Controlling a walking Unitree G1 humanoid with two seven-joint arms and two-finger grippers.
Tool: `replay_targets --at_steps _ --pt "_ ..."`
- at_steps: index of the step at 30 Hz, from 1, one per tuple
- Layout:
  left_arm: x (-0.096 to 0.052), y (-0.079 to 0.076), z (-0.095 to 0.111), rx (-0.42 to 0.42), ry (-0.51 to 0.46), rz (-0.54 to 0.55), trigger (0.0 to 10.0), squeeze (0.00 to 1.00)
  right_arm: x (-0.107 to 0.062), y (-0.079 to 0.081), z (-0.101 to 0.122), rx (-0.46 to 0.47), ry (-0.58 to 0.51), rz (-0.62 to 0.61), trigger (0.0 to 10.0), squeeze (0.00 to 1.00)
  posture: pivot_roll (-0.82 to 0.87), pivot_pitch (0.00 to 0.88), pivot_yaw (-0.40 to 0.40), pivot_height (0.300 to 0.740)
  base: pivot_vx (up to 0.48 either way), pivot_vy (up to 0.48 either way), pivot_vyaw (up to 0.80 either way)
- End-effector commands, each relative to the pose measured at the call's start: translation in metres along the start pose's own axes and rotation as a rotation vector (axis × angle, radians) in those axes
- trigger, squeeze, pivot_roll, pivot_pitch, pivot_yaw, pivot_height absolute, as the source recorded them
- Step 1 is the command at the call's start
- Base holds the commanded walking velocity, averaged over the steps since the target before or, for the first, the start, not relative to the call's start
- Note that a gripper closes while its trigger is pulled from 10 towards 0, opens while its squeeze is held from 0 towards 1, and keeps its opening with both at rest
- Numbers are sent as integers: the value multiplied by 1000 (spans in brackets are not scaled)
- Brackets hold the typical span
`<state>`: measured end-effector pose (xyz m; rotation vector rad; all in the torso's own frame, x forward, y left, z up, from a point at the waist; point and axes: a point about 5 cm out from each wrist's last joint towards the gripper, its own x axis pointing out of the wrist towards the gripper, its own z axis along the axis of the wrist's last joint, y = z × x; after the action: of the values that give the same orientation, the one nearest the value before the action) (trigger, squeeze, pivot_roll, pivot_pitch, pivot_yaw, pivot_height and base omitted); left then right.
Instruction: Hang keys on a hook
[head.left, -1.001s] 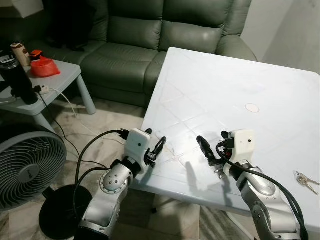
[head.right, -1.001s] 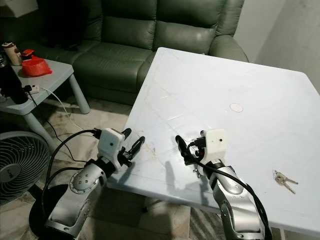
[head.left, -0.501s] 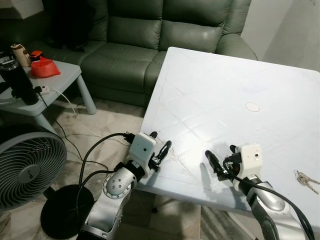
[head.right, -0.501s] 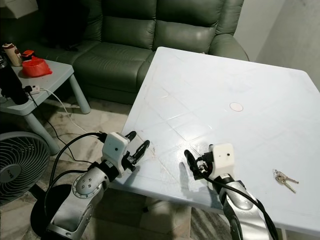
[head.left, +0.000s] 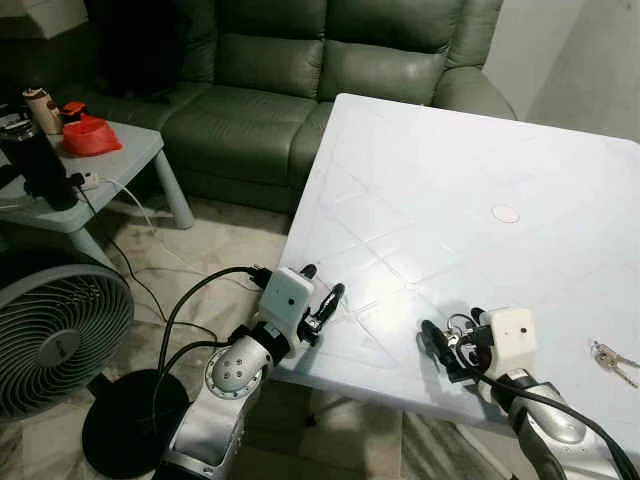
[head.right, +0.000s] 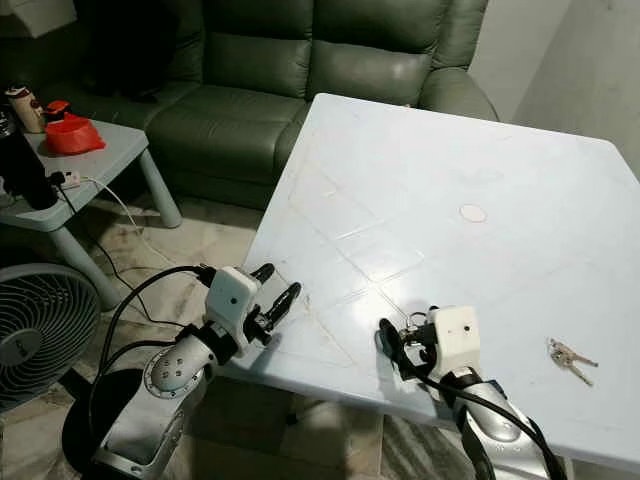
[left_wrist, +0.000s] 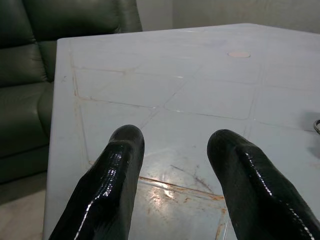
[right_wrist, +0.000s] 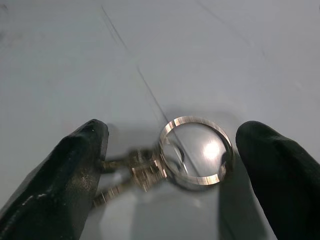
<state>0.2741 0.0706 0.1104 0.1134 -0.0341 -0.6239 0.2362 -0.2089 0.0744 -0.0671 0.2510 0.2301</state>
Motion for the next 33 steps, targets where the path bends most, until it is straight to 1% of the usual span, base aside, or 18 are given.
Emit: replay_targets --at_steps 1,6,7,10,11,12,13,14,15,16,17,18,19,20,27,29,31,33 --pt "0 -3 5 21 -18 -20 10000 0 -4 -5 -2 16 13 -12 10000 0 -85 80 -30 740 0 0 0" --pt "0 -3 5 20 -20 -22 10000 0 -7 -7 -6 15 32 -29 10000 0 -88 84 -29 740 0 0 0" --pt "0 -3 5 16 -20 -23 10000 0 -9 -6 -8 20 37 -28 7843 0 -90 87 -27 740 0 0 0" --pt "-1 -5 4 11 -16 -28 10000 0 -11 -5 -9 20 40 -26 7961 0 -91 88 -28 740 0 0 0" --pt "-1 -6 4 10 -16 -33 10000 0 -11 -5 -9 20 37 -28 4196 0 -92 93 -27 740 0 0 0" --pt "-1 -8 3 8 -15 -41 10000 0 -11 -5 -9 20 36 -30 4471 0 -92 93 -27 740 0 0 0" --pt "-1 -11 2 5 -14 -52 10000 0 -11 -5 -8 20 34 -33 4275 0 -94 96 -26 740 0 0 0" --pt "-1 -12 2 4 -13 -54 10000 0 -12 -5 -8 20 33 -33 3294 0 -94 96 -26 740 0 0 0" --pt "-1 -13 2 4 -12 -54 10000 0 -12 -5 -8 20 33 -33 3333 0 -94 96 -26 740 0 0 0" --pt "-2 -20 1 0 -12 -78 10000 0 -12 -6 -9 14 34 -39 3843 0 -94 96 -26 740 0 0 0" --pt "-2 -22 1 -2 -13 -86 10000 0 -13 -6 -9 15 34 -40 4235 0 -96 101 -25 740 0 0 0" --pt "-2 -23 2 -2 -14 -91 10000 0 -13 -7 -8 16 34 -40 4235 0 -96 101 -25 740 0 0 0" --pt "-1 -29 2 -2 -17 -114 10000 0 -13 -7 -8 7 32 -35 6039 0 -97 104 -24 740 0 0 0" --pt "-1 -33 2 -4 -18 -125 10000 0 -12 -7 -7 0 30 -31 10000 0 -99 105 -23 740 0 0 0" --pt "1 -30 4 -10 -22 -115 10000 0 -12 -7 -3 31 -13 -23 10000 0 -102 110 -23 740 0 0 0" --pt "1 -27 5 -6 -22 -109 10000 0 -13 -5 0 39 -31 0 10000 0 -99 111 -23 740 0 0 0" --pt "0 -24 5 0 -21 -102 10000 0 -13 -4 4 73 -68 25 10000 0 -98 111 -23 740 0 0 0" --pt "0 -23 5 1 -21 -99 10000 0 -13 -4 4 76 -63 25 10000 0 -97 111 -23 740 0 0 0"
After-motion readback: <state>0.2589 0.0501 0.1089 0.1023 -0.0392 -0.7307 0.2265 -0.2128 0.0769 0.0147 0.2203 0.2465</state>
